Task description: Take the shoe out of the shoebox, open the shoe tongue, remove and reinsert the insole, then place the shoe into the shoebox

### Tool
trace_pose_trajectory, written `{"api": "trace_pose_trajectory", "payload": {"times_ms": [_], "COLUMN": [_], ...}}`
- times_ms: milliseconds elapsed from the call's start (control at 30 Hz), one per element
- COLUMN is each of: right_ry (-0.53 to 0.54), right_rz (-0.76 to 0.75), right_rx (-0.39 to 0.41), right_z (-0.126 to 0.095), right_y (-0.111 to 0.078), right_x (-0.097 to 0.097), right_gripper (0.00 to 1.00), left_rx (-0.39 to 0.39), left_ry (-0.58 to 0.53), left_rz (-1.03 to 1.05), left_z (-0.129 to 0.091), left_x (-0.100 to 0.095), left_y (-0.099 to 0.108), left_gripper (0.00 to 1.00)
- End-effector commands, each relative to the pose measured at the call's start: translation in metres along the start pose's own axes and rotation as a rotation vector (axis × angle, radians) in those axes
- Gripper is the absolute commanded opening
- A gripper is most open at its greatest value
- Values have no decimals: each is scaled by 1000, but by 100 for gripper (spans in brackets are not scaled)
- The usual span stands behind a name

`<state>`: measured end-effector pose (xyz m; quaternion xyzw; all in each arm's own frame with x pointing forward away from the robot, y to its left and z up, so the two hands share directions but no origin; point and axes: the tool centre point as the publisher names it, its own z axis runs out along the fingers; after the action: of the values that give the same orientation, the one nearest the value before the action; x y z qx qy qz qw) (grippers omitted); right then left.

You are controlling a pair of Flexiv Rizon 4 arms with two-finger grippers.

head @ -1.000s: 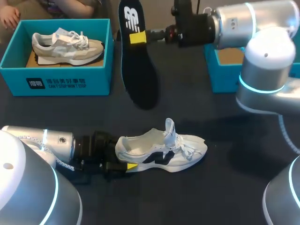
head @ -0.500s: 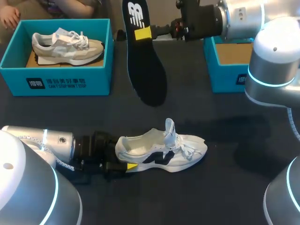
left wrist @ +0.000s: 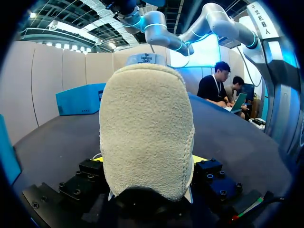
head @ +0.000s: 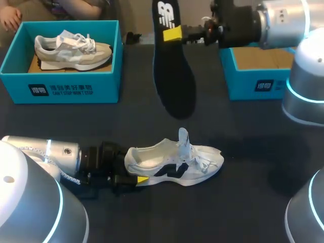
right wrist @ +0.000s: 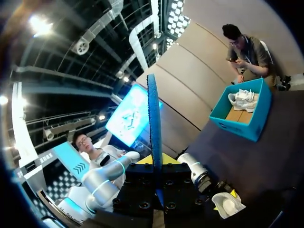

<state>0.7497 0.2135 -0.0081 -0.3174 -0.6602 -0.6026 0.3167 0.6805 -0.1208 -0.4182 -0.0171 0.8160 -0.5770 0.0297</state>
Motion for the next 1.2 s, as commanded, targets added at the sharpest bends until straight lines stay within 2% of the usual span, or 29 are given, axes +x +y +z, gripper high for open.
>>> {"api": "trace_pose_trajectory", "payload": {"times_ms": [33,567,867,1200], "right_ry": [-53,-56,-48,-57], "right_rz": [16,13,28,-107], "right_rx": [-4,-8,-30,-23], "right_z": [-27,-21,-19,-19], "right_y": [-9,-39,-64,-79], "right_x": [19,67,78,86], "right_gripper": [0,0,0,0], "left_rx": [-5,-5,-5,-5], "left_ry": [3,3,3,3], "left_rz": [0,0,0,0], "left_z": [1,1,1,1], "left_x": [-1,-1,-1,-1], "left_y": [2,2,2,2], "left_gripper": [0,0,0,0]}}
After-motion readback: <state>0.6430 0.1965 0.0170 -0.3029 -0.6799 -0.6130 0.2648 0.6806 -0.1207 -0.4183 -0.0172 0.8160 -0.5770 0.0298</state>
